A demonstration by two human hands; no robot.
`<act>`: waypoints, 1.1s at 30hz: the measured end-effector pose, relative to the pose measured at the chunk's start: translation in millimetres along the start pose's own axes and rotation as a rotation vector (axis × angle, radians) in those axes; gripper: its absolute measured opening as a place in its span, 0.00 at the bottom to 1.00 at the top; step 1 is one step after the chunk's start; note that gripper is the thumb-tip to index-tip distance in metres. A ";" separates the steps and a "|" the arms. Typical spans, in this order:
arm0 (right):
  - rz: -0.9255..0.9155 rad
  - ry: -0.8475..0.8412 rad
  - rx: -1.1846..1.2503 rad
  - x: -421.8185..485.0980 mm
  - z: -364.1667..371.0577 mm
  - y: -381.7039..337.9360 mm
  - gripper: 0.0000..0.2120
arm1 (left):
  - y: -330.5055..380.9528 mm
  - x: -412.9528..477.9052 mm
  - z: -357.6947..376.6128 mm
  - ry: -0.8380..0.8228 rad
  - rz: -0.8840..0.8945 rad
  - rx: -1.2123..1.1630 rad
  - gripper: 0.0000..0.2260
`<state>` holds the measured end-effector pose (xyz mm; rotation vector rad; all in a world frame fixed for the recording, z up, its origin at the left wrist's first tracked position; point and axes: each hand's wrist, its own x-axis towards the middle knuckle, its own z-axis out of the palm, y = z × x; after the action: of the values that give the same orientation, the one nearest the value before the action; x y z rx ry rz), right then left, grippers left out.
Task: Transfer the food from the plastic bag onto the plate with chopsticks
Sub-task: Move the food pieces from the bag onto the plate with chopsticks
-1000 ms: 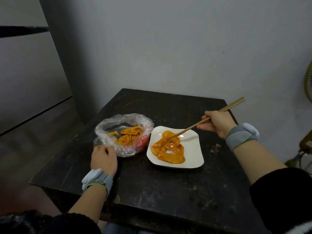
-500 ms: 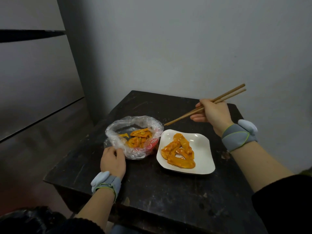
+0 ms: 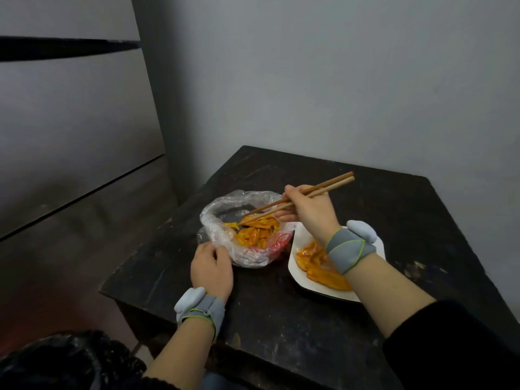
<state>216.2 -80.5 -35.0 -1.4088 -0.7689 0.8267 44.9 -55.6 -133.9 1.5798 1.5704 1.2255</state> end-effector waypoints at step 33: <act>-0.286 0.038 -0.462 4.7 38.8 32.8 0.16 | -1.9 2.8 3.1 -0.010 0.025 -0.002 0.12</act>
<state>184.3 -56.6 -66.9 -1.6603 -1.1513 0.4112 46.5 -52.0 -136.3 1.6068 1.5471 1.2296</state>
